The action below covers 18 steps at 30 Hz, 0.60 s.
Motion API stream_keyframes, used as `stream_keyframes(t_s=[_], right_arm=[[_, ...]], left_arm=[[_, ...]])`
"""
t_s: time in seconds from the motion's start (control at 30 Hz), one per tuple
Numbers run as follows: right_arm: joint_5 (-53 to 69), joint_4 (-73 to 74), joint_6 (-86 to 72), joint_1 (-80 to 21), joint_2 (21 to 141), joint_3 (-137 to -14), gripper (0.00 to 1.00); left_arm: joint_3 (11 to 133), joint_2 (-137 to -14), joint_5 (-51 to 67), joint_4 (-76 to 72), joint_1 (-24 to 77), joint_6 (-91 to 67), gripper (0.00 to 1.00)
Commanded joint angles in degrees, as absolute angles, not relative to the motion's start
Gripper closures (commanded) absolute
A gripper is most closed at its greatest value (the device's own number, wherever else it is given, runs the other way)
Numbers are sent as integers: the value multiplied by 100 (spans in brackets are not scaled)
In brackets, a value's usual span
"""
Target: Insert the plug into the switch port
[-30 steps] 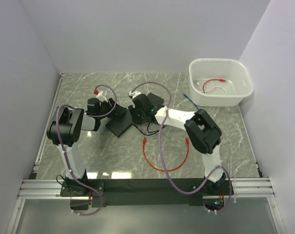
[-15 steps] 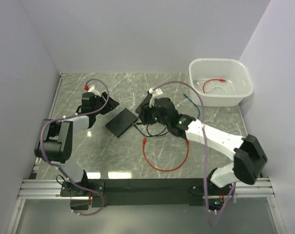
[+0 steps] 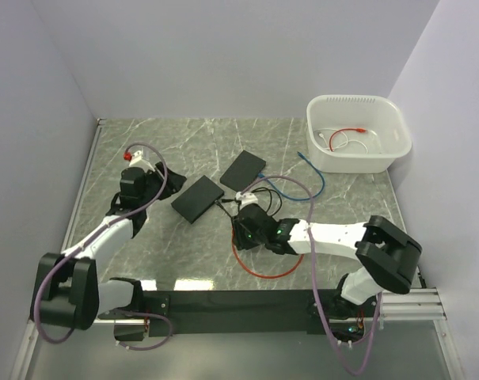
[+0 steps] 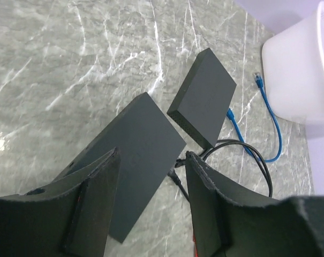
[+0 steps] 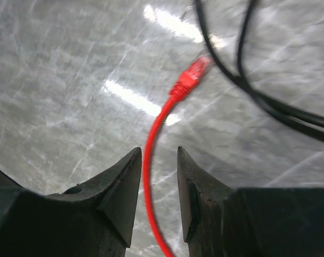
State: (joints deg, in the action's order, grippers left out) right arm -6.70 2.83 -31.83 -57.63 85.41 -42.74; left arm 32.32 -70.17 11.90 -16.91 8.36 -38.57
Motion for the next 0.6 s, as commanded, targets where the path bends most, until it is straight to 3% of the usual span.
stream_keyframes(t_s=[0.0, 0.57], right_arm=[[-975, 114, -3401, -6002, 8779, -4701, 60], [-2197, 1133, -3718, -6504, 9509, -5361, 60]], left_arm=[[3129, -6540, 967, -1433, 861, -3753, 43], [2962, -6179, 1002, -1248, 861, -3525, 43]])
